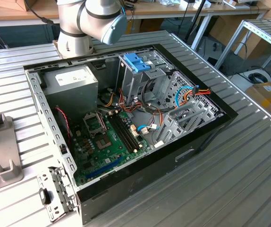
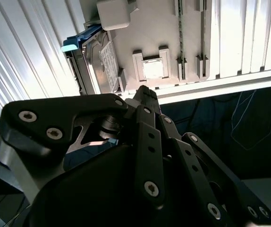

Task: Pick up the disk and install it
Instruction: 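Pick up the disk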

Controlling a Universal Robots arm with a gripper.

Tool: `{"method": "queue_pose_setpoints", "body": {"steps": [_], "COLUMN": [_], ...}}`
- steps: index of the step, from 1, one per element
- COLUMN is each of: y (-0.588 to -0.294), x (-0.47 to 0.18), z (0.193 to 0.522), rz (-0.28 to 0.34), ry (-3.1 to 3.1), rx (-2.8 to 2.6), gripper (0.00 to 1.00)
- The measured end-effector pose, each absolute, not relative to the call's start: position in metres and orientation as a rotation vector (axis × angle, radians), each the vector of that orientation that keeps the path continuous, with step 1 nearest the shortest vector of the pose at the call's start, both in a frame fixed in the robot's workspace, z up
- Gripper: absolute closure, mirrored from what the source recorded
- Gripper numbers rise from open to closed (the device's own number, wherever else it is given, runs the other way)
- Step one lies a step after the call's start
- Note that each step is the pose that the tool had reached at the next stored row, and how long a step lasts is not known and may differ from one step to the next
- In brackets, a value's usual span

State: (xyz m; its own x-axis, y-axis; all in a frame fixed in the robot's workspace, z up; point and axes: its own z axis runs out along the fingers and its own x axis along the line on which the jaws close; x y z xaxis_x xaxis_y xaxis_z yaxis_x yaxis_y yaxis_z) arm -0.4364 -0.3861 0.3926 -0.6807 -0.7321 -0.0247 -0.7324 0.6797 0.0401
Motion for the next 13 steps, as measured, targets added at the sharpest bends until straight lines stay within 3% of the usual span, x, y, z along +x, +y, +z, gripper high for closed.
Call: {"method": "queue_pose_setpoints", "body": {"steps": [13], "y": [-0.3861], "x": [-0.4364], "z": [0.3926], "rz": [0.073], "ry": [2.854], "rx": [-1.298], "gripper": [0.9]}}
